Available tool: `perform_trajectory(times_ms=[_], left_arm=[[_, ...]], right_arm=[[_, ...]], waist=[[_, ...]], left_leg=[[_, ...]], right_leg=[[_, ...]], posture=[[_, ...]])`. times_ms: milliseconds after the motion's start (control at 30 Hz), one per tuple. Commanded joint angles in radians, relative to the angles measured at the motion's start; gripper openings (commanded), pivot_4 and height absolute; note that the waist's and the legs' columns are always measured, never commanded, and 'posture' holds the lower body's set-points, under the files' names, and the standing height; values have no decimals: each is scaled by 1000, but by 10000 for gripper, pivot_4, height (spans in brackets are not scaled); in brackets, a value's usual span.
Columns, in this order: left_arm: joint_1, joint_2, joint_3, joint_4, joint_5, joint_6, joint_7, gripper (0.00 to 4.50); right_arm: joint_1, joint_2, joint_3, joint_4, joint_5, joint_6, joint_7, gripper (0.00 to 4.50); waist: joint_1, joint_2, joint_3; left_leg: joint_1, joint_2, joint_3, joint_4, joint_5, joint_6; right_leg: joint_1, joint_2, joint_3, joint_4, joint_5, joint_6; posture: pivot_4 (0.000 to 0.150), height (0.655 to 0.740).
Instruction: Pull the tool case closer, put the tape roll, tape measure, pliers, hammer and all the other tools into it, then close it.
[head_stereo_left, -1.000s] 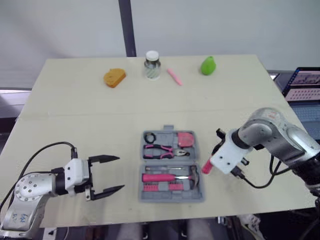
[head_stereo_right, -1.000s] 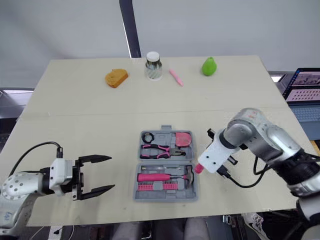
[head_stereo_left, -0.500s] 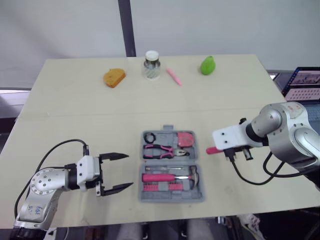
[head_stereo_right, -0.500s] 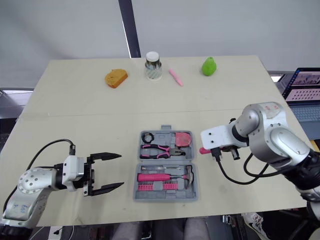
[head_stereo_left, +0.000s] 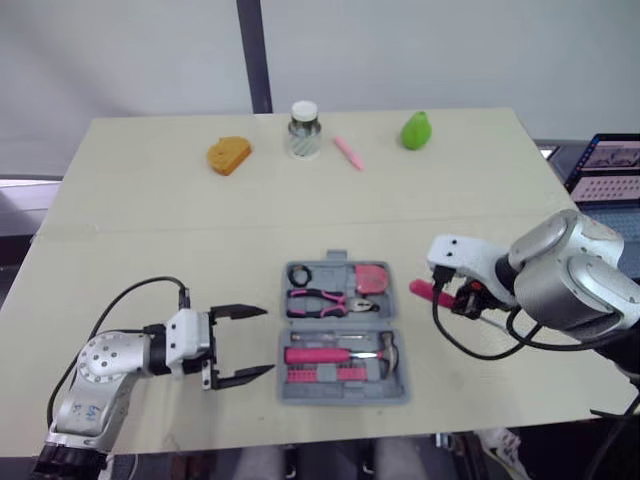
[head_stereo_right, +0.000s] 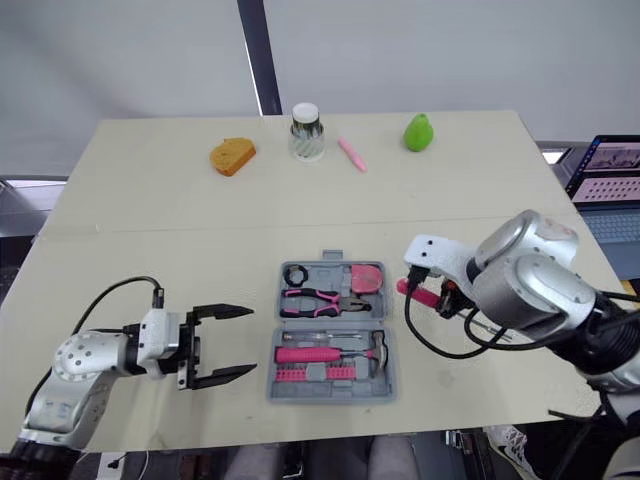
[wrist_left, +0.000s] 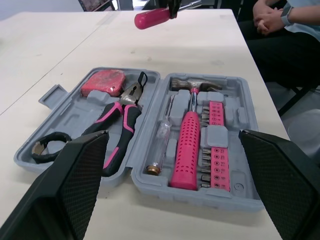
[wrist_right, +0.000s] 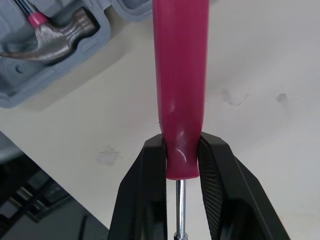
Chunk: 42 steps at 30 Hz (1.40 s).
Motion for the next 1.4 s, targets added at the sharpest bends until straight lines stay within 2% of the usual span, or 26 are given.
perform_trajectory(times_ms=[33,333,500,667,867,900,967,1133,1400], left_arm=[[-6,-6,-2,7,1,-15,-9,45000],[-18,-5,-8,22,0,-22,-18,45000],[-18,-2,-6,26,-1,-25,-26,45000],[-18,-1,-3,29,0,-29,-28,45000],[-15,0,-2,31,2,-32,-26,45000],[-14,-1,-2,31,3,-32,-26,45000],[-14,-1,-4,30,4,-33,-25,45000],[-12,-6,-8,25,8,-33,-18,45000],[1,-5,-7,14,10,-32,-13,45000]], right_arm=[[-1,-21,-41,-18,96,53,-71,5030],[136,24,-229,68,357,53,-342,5030],[148,54,-319,186,643,53,-631,5030],[113,33,-353,360,1160,53,-1078,5030],[81,31,-365,572,1793,53,-1706,5030],[92,-6,-319,562,1964,-29,-1850,5030],[125,-34,-285,540,2147,-139,-2034,5030],[242,41,-387,470,2177,-262,-2255,5030],[428,253,-551,335,2177,-397,-2579,5030]], waist=[[0,0,0],[1,0,0],[2,0,0],[2,0,0],[4,0,0],[4,0,0],[7,0,0],[19,-1,0],[26,-1,0]], left_leg=[[0,0,0,0,0,0],[0,0,1,0,0,0],[0,0,1,-1,0,0],[0,0,1,0,0,0],[0,0,1,0,1,1],[0,0,2,0,1,1],[-1,0,1,0,0,1],[-2,0,2,0,0,1],[-3,1,2,0,1,2]], right_leg=[[0,0,0,0,0,0],[0,0,0,0,0,0],[0,1,0,0,0,0],[0,1,0,0,0,0],[0,1,-1,0,0,0],[0,1,-1,0,0,0],[0,1,-1,0,0,0],[0,1,-1,-2,0,1],[0,1,0,-4,1,2]], posture=[[1500,6950],[1500,6950],[1500,6950],[1500,6950],[1500,6950],[1500,6950],[1500,6950],[1500,6950],[1500,6950]])
